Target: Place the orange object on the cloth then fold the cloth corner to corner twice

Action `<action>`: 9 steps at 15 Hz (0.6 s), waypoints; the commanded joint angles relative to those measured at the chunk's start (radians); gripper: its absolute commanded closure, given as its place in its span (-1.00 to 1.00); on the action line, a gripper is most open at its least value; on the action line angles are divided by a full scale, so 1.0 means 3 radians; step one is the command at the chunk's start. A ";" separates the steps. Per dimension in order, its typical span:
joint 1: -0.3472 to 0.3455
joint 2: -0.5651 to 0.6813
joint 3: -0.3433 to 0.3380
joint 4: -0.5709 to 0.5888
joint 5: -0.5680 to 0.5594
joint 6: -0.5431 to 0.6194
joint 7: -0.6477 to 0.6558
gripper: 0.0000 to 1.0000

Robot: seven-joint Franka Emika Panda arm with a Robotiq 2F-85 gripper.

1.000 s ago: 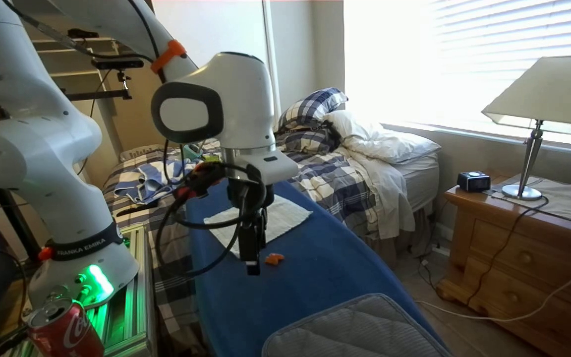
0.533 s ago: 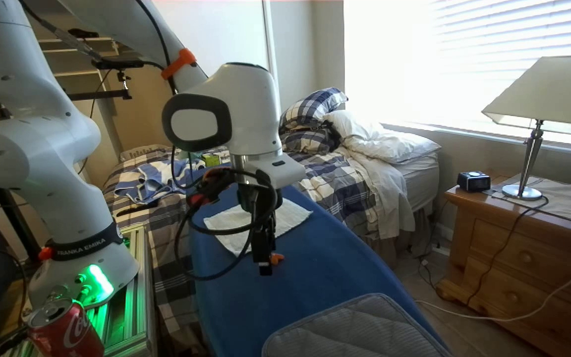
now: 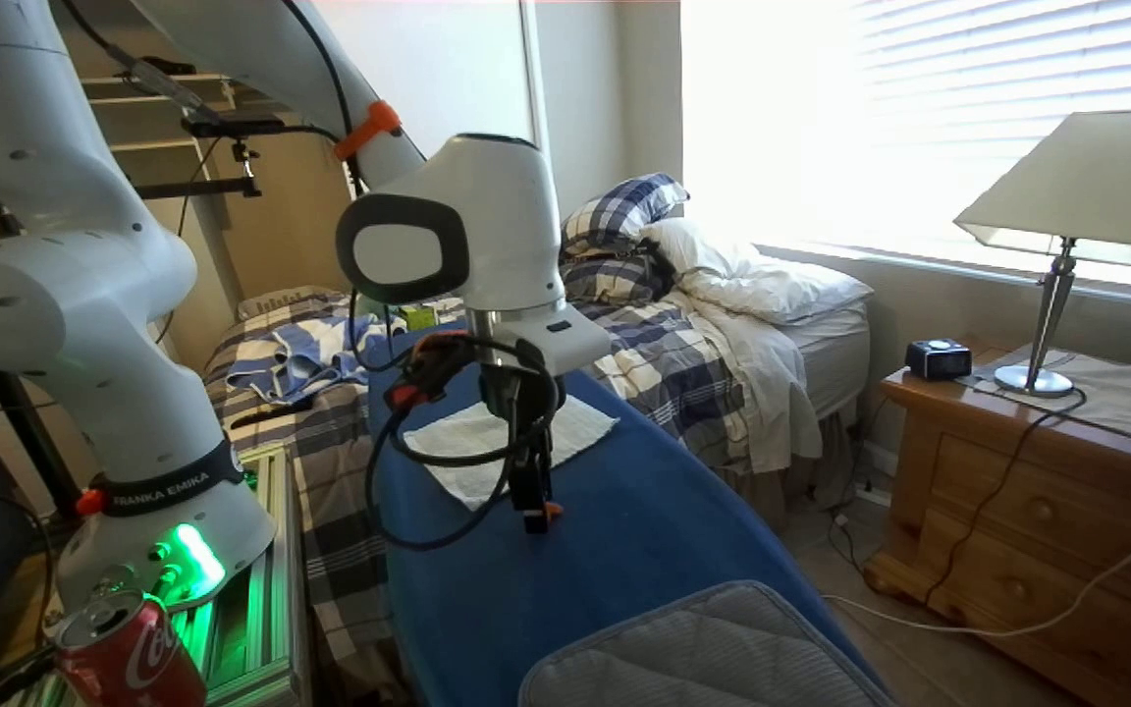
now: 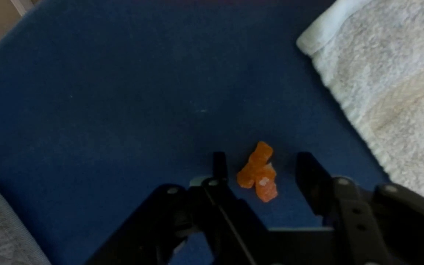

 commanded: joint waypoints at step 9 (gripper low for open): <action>0.0029 0.0055 0.0003 0.0059 0.0111 0.0024 -0.0099 0.52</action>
